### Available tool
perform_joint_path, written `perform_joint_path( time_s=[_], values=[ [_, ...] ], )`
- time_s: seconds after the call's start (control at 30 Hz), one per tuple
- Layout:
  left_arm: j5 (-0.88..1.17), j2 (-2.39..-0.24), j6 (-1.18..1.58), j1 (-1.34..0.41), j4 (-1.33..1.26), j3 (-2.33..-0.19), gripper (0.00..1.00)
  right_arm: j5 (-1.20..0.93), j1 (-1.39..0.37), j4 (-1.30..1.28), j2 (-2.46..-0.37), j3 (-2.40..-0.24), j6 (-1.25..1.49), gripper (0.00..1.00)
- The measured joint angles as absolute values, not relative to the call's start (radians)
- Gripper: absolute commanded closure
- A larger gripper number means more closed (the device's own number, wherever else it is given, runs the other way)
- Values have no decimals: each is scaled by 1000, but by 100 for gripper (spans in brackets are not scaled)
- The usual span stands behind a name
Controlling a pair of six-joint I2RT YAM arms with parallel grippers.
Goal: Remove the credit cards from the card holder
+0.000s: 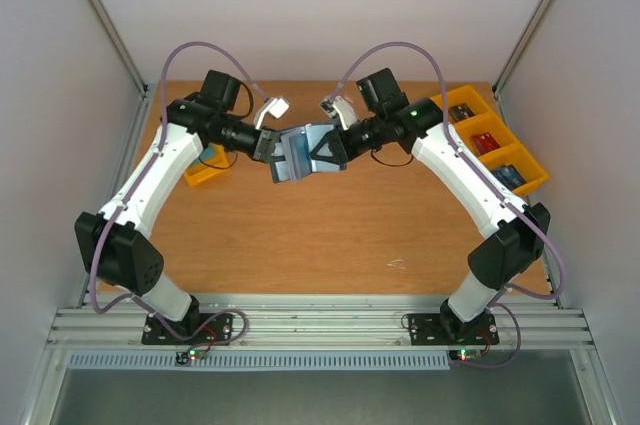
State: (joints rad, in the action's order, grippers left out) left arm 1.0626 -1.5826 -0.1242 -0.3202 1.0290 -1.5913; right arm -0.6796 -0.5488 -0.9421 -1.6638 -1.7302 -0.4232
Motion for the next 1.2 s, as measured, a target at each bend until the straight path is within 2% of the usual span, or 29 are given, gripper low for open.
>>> perform_joint_path(
  time_s=[0.07, 0.17, 0.23, 0.43, 0.7, 1.0, 1.2],
  values=[
    [1057, -1583, -130, -320, 1030, -1591, 77, -677, -549, -942, -1663, -1731, -420, 86],
    [1059, -1583, -149, -321, 1033, -1592, 47, -666, -549, -944, -1663, -1731, -421, 95],
    [1067, -1583, -159, -318, 1038, -1597, 31, -657, -545, -951, -1663, -1731, -425, 99],
    [1158, -1581, -213, -279, 1069, -1610, 1, -599, -506, -999, -1654, -1744, -427, 99],
    [1219, -1571, -235, -298, 1073, -1596, 1, -521, -505, -1066, -1648, -1820, -437, 99],
    [1105, -1575, -115, -371, 982, -1588, 1, -251, -628, -1180, -1772, -2065, -339, 99],
    [996, -1581, -55, -370, 946, -1589, 1, -205, -662, -1225, -1843, -2137, -245, 99]
  ],
)
